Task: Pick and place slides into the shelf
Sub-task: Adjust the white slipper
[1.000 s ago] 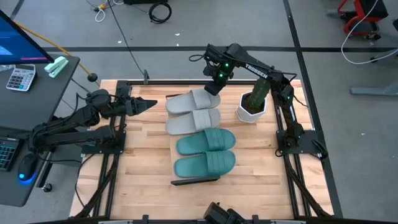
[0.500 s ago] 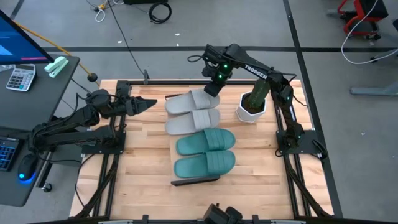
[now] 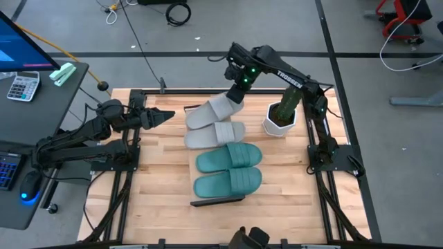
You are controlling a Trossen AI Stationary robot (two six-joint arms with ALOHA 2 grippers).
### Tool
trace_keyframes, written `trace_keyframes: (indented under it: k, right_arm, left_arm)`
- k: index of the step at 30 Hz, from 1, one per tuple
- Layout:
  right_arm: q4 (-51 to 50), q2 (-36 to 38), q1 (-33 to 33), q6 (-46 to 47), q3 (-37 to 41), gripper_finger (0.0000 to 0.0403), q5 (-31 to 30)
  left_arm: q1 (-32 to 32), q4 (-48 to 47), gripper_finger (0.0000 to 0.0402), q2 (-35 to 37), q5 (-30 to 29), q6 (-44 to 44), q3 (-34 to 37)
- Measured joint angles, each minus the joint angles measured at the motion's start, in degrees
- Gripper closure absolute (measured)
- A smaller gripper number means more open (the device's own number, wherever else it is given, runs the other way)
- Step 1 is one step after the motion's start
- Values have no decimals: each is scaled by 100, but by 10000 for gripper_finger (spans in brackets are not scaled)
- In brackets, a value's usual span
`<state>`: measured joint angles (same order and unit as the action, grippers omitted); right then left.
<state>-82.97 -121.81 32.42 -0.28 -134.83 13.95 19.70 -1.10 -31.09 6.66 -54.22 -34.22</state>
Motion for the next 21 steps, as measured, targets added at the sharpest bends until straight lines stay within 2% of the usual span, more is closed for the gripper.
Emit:
trace_keyframes:
  k: [6,11,21]
  right_arm:
    - [-153,225,-48,-10,-1,387,-392]
    - [-598,246,-81,-11,58,387,-423]
    - [-606,250,-170,-82,472,387,-445]
  left_arm:
    - [0,-1,108,-1,0,4,0]
    - [0,-4,108,-2,0,49,0]
    - [0,-4,108,0,-44,85,0]
